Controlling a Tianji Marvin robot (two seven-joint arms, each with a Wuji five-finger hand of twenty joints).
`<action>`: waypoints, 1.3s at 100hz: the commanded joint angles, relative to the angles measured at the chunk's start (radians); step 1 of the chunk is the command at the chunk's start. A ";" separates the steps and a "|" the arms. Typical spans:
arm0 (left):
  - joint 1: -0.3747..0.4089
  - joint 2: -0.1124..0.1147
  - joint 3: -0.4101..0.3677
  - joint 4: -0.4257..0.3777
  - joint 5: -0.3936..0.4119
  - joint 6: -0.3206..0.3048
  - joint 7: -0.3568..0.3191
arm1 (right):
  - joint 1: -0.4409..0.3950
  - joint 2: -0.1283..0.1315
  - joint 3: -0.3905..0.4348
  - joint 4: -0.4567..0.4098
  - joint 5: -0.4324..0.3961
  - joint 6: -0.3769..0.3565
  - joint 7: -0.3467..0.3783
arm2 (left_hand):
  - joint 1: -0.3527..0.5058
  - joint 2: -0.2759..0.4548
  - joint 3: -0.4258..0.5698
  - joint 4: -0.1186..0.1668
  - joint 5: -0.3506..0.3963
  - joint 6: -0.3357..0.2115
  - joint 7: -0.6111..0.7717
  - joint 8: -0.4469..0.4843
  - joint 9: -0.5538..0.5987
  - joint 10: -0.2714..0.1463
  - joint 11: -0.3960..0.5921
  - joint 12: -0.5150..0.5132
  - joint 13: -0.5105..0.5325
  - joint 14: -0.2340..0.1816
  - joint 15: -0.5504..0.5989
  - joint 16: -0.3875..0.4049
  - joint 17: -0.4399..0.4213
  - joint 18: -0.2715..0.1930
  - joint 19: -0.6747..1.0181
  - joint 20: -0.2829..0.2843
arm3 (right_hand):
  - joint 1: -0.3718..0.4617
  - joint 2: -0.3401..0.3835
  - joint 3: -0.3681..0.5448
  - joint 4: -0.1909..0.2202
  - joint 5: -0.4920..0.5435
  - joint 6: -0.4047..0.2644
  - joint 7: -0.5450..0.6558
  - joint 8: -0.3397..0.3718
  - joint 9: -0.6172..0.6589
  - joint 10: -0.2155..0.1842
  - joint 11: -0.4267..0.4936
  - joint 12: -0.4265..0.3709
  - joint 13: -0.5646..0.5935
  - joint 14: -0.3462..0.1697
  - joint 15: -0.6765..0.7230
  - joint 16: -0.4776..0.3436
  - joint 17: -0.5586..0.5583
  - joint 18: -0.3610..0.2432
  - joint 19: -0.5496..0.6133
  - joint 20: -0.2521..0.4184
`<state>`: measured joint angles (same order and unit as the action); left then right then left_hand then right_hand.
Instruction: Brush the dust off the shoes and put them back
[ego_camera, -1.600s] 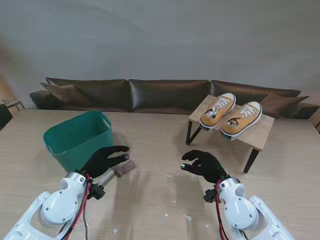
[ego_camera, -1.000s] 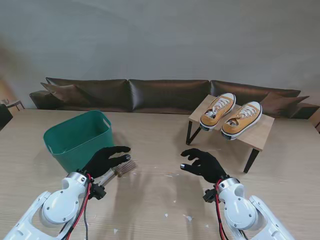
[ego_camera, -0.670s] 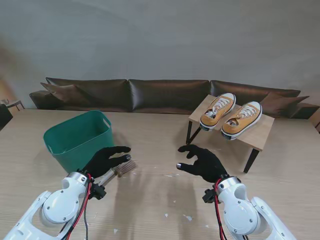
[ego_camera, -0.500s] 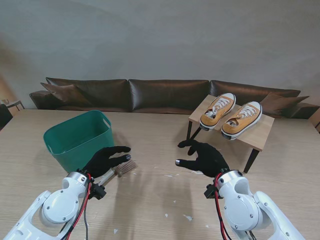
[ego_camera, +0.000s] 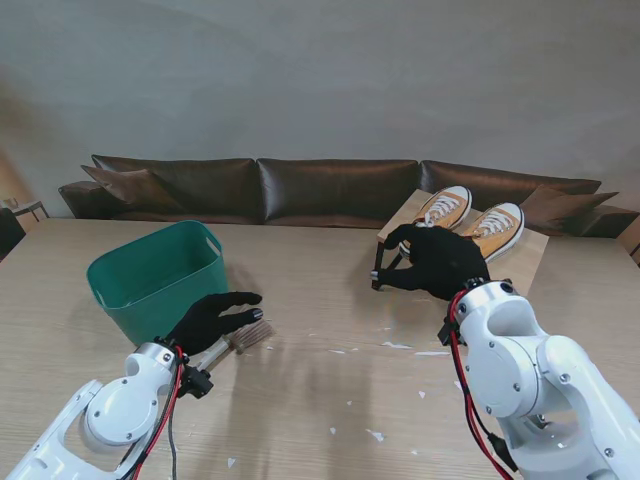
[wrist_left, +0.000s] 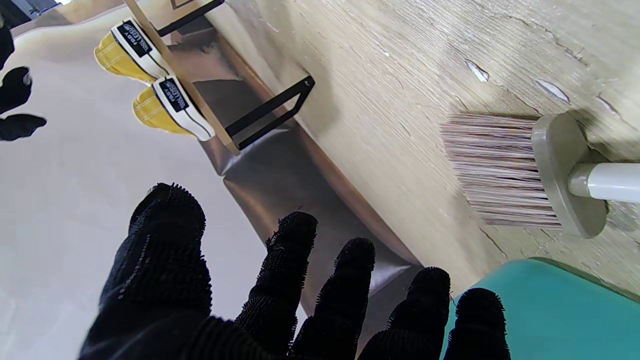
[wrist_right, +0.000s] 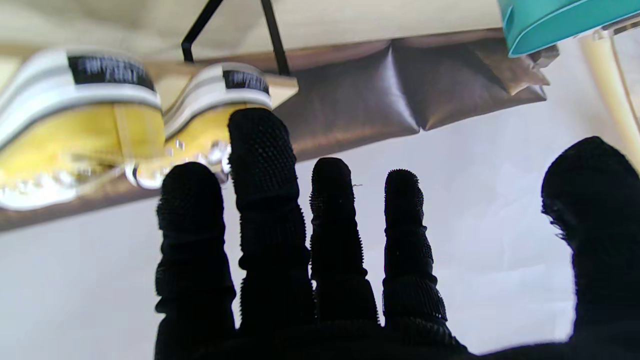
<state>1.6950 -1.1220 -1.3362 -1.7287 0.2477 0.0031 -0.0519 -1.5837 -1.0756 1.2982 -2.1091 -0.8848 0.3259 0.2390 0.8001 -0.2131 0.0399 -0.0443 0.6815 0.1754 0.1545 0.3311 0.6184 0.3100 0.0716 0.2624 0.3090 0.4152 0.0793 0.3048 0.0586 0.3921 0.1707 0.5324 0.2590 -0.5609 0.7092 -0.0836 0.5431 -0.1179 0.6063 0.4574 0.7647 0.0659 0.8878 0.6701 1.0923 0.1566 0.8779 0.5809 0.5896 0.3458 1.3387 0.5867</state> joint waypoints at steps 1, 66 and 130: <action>-0.001 -0.002 0.002 -0.002 -0.005 0.005 -0.021 | 0.033 0.004 0.008 -0.011 -0.006 0.008 0.014 | 0.029 0.021 -0.017 0.027 -0.005 -0.005 -0.006 -0.005 -0.004 -0.008 -0.005 -0.002 -0.024 -0.011 -0.015 -0.012 -0.020 -0.032 -0.018 -0.005 | -0.030 -0.054 0.020 0.026 0.039 -0.031 0.033 0.045 -0.004 -0.040 0.053 0.063 0.035 -0.038 0.078 0.033 0.097 -0.036 0.058 -0.006; -0.013 -0.004 0.018 0.005 -0.015 0.032 -0.025 | 0.224 0.007 -0.115 0.198 -0.290 0.109 0.067 | 0.030 0.020 -0.015 0.027 0.000 -0.002 -0.005 -0.004 -0.003 0.002 -0.005 -0.001 -0.026 -0.012 -0.015 -0.012 -0.022 -0.034 -0.019 -0.004 | 0.205 -0.155 -0.062 0.037 -0.006 -0.032 0.103 0.100 -0.160 -0.083 0.210 0.314 -0.030 -0.170 0.376 0.157 0.057 -0.096 0.125 0.087; -0.019 -0.004 0.026 0.007 -0.019 0.048 -0.029 | 0.354 0.009 -0.230 0.388 -0.393 0.142 0.073 | 0.031 0.022 -0.013 0.027 0.004 0.003 -0.004 -0.003 -0.002 0.007 -0.004 0.000 -0.026 -0.014 -0.015 -0.012 -0.022 -0.036 -0.018 -0.003 | 0.179 -0.130 -0.083 0.038 0.045 -0.023 0.128 0.097 -0.244 -0.070 0.236 0.346 -0.096 -0.186 0.413 0.184 0.029 -0.136 0.140 0.103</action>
<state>1.6762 -1.1221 -1.3109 -1.7213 0.2320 0.0470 -0.0603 -1.2343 -1.0654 1.0760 -1.7307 -1.2730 0.4648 0.3011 0.8001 -0.2131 0.0399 -0.0443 0.6815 0.1780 0.1545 0.3311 0.6185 0.3134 0.0716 0.2624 0.3090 0.4152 0.0793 0.3047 0.0572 0.3902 0.1707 0.5324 0.4656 -0.6845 0.6354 -0.0723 0.5744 -0.1304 0.7174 0.5455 0.5728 0.0041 1.0990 0.9945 1.0172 -0.0155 1.2639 0.7509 0.5904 0.2274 1.4293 0.6700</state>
